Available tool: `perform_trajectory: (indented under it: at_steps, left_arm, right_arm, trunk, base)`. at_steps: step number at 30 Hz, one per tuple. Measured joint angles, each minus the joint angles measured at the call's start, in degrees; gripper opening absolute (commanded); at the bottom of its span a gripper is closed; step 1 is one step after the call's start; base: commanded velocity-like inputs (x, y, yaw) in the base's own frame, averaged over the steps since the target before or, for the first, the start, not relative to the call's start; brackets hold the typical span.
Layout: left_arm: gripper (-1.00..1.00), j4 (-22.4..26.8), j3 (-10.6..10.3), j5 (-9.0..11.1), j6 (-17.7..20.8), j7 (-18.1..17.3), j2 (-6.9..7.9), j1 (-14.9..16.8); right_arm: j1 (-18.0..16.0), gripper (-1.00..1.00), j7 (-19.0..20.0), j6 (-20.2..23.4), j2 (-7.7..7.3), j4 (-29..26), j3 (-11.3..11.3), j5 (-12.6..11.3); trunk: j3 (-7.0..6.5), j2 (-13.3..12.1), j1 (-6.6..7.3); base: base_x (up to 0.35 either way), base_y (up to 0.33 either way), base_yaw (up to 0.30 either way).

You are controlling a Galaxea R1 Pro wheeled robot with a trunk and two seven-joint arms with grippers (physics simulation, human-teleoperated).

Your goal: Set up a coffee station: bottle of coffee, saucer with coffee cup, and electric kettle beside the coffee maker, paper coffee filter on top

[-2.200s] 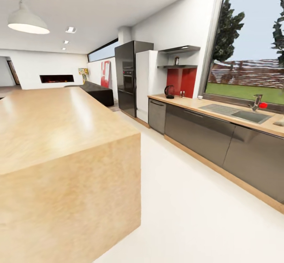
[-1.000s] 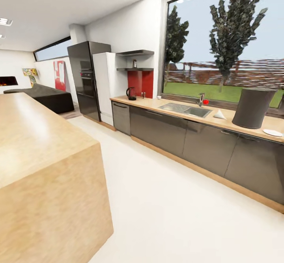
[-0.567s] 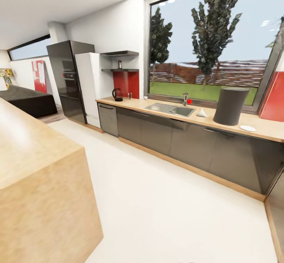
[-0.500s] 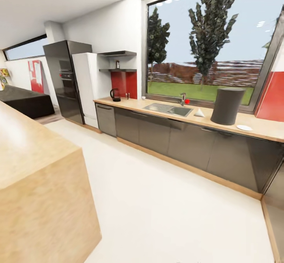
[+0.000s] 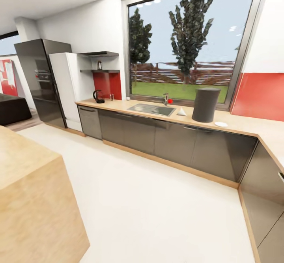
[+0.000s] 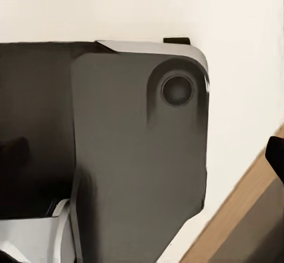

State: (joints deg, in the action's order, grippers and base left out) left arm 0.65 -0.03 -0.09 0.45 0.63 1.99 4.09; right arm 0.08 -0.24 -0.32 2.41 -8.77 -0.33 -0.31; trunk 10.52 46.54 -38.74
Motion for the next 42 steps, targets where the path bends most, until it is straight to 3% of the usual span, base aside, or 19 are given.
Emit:
perform_trajectory:
  at_steps: [2, 4, 18, 20, 21, 25, 42]
  left_arm:
    - [1.00, -0.1, -0.1, -0.1, 0.3, 0.0, 1.55, 2.0]
    - [1.00, -0.1, 0.0, -0.1, 0.2, -0.1, 1.90, 2.2]
    - [1.00, -0.1, 0.5, 0.6, -0.3, -0.1, 1.78, 1.9]
    - [1.00, -0.1, 0.4, 1.7, -0.3, -0.1, 1.89, 2.0]
    - [1.00, -0.1, 0.4, 3.2, -0.3, -0.1, 2.00, 2.0]
    - [1.00, -0.1, 0.3, 4.7, -0.3, -0.1, 1.98, 2.0]
    - [1.00, -0.1, 0.2, 5.0, -0.2, 0.0, 1.94, 2.0]
  right_arm:
    - [0.0, 1.00, 0.0, 0.2, -0.27, -2.0, -0.1, 0.0]
    - [0.0, 1.00, 0.0, 0.2, -0.04, -3.0, 0.0, 0.0]
    - [0.0, 1.00, 0.1, 0.0, 0.14, -5.2, 0.3, 0.2]
    - [0.0, 1.00, 0.1, 0.0, 0.13, -5.4, 0.3, 0.3]
    - [0.0, 1.00, 0.1, 0.0, 0.13, -5.5, 0.3, 0.2]
    - [0.0, 1.00, 0.1, -0.1, 0.11, -5.5, 0.1, 0.1]
    - [0.0, 1.00, -0.1, -0.2, -0.05, -5.4, -0.1, 0.1]
  trunk:
    - [-0.37, -0.8, 0.44]
    - [-0.72, -1.6, 0.88]
    - [-3.24, -7.2, 3.96]
    - [-3.60, -8.0, 4.40]
    - [-3.78, -8.4, 4.62]
    - [-4.50, -10.0, 5.50]
    - [-7.57, -16.9, 9.24]
  base:
    - [0.000, 0.000, -0.101]
    - [0.000, 0.000, -0.024]
    - [0.000, 0.000, -0.002]
    - [0.000, 0.000, 0.000]
    - [0.000, 0.000, 0.000]
    - [0.000, 0.000, 0.000]
    - [0.000, 0.000, 0.000]
